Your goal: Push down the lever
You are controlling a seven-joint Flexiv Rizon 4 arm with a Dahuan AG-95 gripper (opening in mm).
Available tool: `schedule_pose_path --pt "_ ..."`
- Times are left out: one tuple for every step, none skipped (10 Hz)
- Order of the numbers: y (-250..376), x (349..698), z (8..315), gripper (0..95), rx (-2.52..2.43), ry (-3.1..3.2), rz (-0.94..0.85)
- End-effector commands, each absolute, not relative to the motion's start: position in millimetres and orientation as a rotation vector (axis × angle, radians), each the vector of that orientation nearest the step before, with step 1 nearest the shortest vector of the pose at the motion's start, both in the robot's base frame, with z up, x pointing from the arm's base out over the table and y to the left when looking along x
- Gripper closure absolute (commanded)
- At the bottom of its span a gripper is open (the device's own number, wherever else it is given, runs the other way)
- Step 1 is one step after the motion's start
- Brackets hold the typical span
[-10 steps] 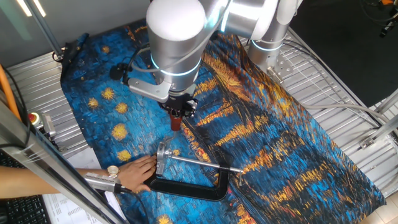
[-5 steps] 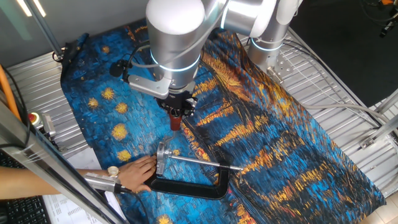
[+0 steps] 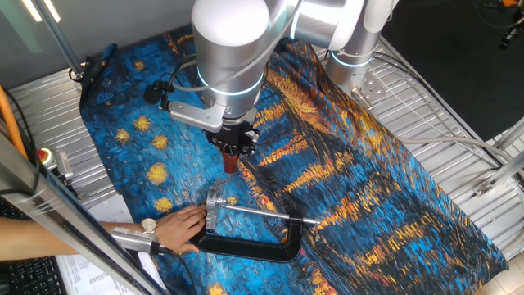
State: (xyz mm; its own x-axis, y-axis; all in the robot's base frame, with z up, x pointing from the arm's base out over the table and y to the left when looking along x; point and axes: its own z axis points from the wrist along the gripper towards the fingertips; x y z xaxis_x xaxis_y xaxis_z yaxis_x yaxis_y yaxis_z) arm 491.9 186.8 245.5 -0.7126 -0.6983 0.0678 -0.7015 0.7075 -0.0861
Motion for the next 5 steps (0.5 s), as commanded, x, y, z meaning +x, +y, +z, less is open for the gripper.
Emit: schedule_pose_path --pt "186.0 492.5 236.8 95.0 1.220 -2.851 0.173" --pt "186.0 492.5 236.8 95.0 1.239 -2.839 0.159" --pt "186.0 492.5 236.8 95.0 1.262 -2.839 0.127" --pt "186.0 492.5 236.8 95.0 1.257 -2.842 0.117" --pt "186.0 492.5 236.8 95.0 1.302 -2.818 0.100"
